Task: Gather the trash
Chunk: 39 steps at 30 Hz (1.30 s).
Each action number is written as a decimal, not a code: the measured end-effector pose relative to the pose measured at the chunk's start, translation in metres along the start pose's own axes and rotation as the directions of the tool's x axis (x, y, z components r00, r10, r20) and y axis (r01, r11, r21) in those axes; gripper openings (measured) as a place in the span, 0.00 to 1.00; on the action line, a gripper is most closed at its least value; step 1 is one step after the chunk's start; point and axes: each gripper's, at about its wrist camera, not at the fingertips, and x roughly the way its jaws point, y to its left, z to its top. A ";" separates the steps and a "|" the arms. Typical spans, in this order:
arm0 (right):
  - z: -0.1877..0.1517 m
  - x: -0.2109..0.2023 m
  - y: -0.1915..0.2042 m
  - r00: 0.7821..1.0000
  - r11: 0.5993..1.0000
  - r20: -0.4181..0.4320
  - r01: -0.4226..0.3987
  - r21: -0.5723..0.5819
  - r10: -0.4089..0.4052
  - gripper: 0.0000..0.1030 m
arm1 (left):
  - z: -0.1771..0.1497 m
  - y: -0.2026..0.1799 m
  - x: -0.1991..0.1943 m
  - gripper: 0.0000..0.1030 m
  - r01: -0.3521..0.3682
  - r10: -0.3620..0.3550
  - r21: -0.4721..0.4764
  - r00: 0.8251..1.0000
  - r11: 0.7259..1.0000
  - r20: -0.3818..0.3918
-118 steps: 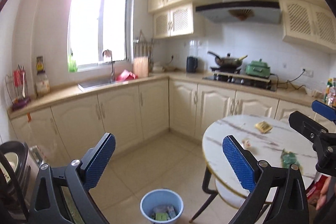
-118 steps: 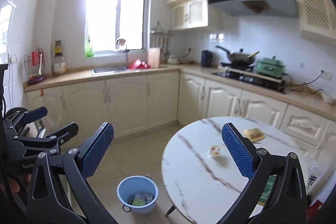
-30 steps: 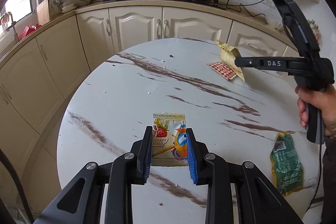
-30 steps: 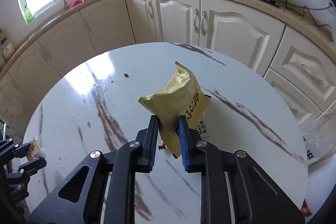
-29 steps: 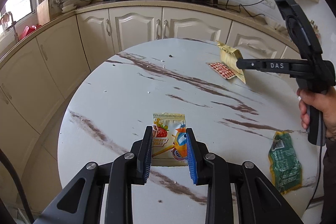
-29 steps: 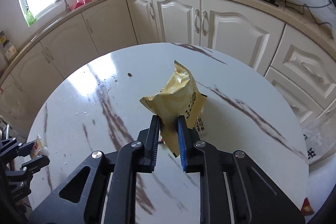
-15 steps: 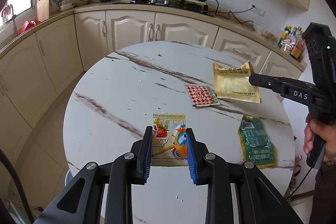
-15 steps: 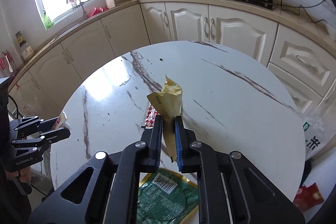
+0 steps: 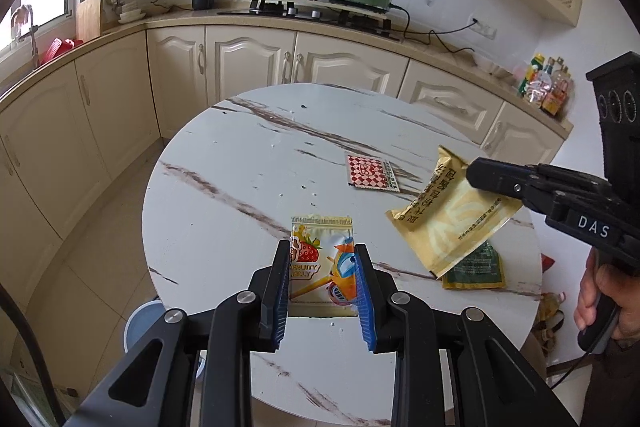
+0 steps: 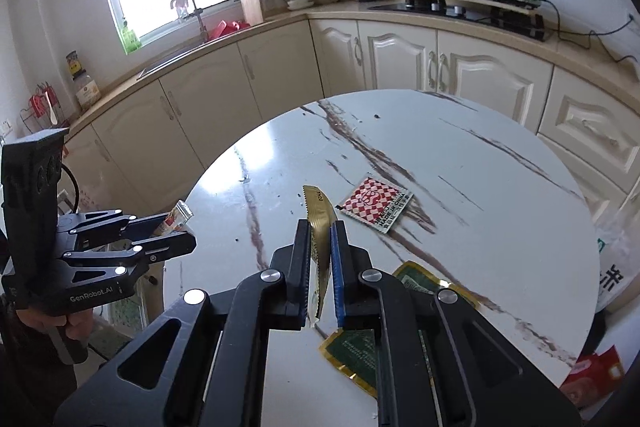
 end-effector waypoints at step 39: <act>-0.048 0.103 0.067 0.976 0.999 -0.216 0.040 0.010 -0.037 0.92 | -0.034 0.020 -0.053 0.25 -0.005 0.005 -0.013 1.000 1.000 -0.008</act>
